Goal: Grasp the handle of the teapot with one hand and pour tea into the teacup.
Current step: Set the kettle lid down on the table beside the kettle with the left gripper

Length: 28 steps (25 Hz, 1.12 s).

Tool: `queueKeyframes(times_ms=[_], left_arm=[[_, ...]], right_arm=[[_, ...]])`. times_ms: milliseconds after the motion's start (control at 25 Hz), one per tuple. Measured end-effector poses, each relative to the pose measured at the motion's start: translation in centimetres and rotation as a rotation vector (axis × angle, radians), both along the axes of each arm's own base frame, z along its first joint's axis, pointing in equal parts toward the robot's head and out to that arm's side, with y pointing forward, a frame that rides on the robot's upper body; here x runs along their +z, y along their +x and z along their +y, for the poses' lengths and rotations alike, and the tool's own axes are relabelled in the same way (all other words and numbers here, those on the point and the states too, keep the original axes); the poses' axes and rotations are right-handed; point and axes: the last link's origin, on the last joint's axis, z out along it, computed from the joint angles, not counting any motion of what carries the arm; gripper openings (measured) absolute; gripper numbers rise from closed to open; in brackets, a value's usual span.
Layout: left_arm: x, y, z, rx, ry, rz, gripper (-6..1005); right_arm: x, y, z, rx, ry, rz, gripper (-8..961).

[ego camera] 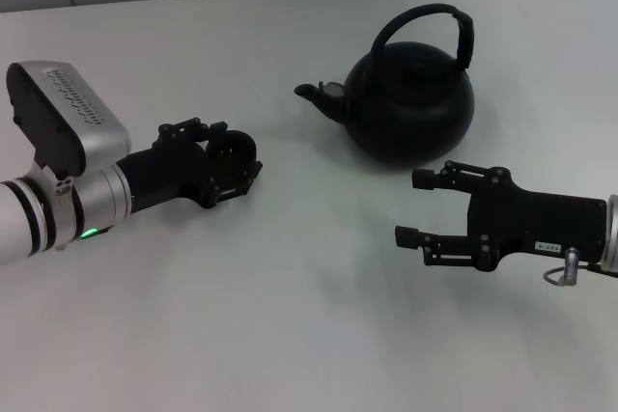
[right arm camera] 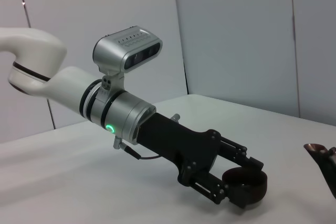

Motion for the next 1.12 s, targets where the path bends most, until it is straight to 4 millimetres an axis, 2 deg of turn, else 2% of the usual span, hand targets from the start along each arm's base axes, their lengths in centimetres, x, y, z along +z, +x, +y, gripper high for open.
queueKeyframes(times_ms=[1120], left_arm=[[-0.05, -0.39, 0.05, 0.018, 0.009, 0.014, 719]], right_arm=[[-0.01, 0.05, 0.01, -0.002, 0.001, -0.002, 826]])
